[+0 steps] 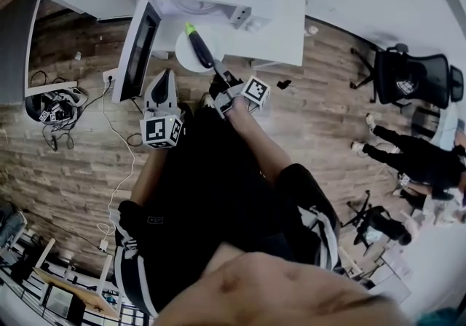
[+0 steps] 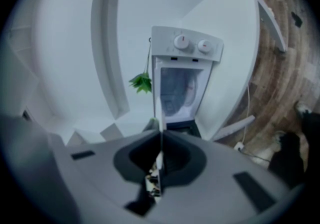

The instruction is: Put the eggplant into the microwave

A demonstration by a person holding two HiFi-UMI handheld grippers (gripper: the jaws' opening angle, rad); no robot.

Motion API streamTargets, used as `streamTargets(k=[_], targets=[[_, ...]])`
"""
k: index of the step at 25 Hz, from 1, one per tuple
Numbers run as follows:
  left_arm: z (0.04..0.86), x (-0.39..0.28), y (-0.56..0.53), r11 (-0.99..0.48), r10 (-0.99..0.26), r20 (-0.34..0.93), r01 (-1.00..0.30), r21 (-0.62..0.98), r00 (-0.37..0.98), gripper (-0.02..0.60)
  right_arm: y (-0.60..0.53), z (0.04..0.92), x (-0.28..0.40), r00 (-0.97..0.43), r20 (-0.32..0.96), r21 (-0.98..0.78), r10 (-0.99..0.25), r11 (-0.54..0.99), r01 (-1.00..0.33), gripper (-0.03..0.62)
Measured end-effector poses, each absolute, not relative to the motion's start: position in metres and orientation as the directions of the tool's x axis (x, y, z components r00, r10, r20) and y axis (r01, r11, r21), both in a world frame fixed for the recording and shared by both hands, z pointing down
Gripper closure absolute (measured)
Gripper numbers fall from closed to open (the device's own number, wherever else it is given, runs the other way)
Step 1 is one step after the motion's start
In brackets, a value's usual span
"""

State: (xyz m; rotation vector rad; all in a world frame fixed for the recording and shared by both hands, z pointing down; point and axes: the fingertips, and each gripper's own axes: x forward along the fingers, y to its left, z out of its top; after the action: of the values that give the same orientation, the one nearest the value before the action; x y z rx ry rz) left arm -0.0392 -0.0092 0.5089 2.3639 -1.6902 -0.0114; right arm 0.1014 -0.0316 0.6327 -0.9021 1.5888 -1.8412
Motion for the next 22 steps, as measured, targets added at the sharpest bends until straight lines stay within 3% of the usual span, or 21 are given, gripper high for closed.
streamTargets(k=[22], targets=[[0.514, -0.059, -0.087, -0.371, -0.908, 0.139, -0.911, 0.179, 0.396, 0.549, -0.092, 0.685, 0.085, -0.564, 0.187, -0.981, -0.804, -0.186, -0.06, 0.556]])
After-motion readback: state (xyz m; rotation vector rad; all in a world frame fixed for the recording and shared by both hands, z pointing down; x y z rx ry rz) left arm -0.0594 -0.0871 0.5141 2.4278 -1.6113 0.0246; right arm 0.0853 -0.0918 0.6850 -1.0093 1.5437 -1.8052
